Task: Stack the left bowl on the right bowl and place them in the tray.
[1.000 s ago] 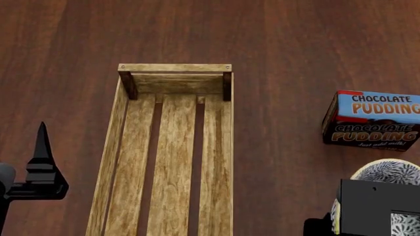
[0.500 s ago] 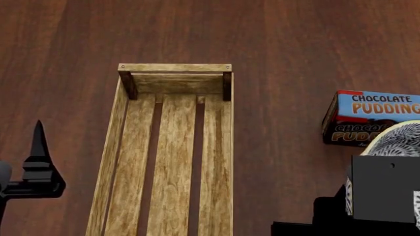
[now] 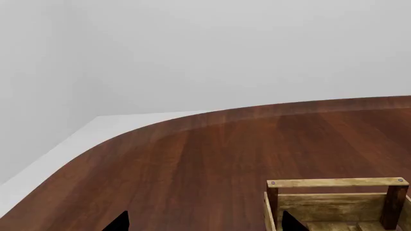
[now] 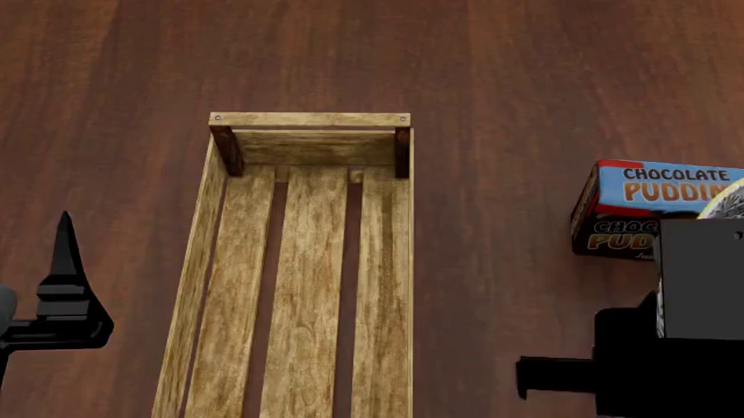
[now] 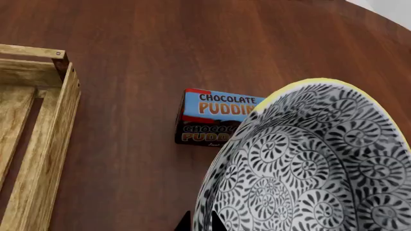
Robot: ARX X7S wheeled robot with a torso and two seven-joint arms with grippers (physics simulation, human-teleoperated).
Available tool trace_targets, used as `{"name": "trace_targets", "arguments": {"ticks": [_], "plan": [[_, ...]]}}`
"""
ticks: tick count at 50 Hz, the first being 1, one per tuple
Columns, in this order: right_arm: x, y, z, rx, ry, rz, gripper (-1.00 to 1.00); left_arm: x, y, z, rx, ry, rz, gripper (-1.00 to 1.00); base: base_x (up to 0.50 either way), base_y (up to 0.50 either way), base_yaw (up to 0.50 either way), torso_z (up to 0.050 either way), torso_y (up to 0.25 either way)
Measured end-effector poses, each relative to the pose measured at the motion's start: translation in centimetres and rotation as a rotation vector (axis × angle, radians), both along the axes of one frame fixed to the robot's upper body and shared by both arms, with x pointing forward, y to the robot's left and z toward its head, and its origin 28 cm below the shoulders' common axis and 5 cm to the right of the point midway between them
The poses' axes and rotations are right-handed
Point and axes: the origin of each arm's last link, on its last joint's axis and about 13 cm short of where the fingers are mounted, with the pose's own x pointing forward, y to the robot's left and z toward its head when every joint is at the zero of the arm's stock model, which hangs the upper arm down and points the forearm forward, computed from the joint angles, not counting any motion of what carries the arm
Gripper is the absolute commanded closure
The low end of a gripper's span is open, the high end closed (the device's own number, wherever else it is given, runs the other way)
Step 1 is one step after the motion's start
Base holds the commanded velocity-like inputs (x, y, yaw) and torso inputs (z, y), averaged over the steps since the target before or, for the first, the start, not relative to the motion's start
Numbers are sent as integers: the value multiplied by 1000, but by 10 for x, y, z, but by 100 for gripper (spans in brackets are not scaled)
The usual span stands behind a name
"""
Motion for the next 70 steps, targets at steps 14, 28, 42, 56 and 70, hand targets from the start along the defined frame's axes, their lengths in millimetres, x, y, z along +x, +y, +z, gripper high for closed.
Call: {"name": "trace_targets", "arguments": {"ticks": [14, 28, 42, 56, 70], "plan": [[8, -13, 12, -10, 4, -41, 100, 0, 1, 0, -1, 0, 5, -100, 0, 0, 0, 0, 0], [15, -30, 25, -34, 19, -111, 100, 1, 2, 1, -4, -1, 11, -100, 0, 0, 0, 0, 0], [24, -43, 34, -71, 58, -171, 100, 4, 5, 2, -8, -2, 21, -100, 0, 0, 0, 0, 0], [28, -56, 45, -107, 88, -239, 100, 8, 8, 1, -12, 1, 38, -100, 0, 0, 0, 0, 0], [29, -67, 47, -138, 124, -292, 100, 11, 9, 0, -12, 4, 49, -100, 0, 0, 0, 0, 0]]}}
